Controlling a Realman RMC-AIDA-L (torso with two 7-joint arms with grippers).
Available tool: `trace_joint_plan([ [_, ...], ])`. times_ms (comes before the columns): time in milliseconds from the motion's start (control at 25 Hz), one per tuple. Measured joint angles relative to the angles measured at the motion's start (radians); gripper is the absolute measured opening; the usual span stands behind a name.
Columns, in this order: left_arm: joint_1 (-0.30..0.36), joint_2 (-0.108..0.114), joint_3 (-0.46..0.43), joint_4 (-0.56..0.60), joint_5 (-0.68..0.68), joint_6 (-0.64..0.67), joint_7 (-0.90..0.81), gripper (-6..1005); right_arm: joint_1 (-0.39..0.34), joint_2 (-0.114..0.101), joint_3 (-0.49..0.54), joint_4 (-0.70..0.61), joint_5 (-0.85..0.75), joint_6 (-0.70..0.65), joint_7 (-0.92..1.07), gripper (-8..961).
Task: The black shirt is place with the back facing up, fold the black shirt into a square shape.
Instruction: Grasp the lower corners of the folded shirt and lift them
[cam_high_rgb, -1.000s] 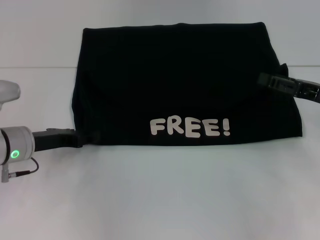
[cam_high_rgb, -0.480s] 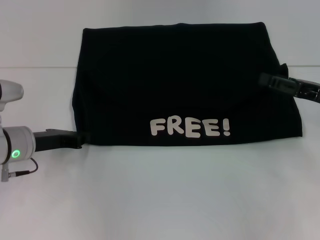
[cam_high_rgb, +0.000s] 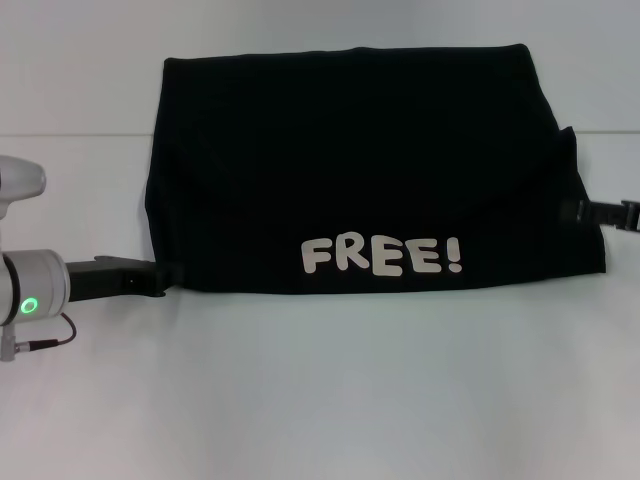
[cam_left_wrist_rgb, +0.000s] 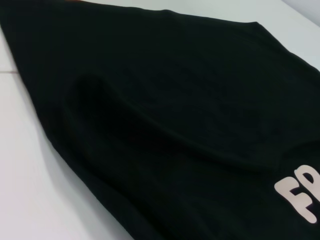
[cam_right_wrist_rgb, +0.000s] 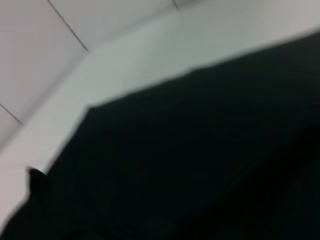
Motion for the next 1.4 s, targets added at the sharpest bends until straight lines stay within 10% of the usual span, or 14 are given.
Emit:
trace_joint_plan([
  [960,-0.027,0.009,0.012,-0.005,0.0,-0.007,-0.005,7,0.013,0.032,-0.121,0.012,-0.094,0.152,0.065,816],
  [1400,-0.028,0.007,0.012,-0.006,0.002,-0.02,-0.026,7,-0.005,0.017,-0.122,0.0,-0.095,0.131,0.059,295],
])
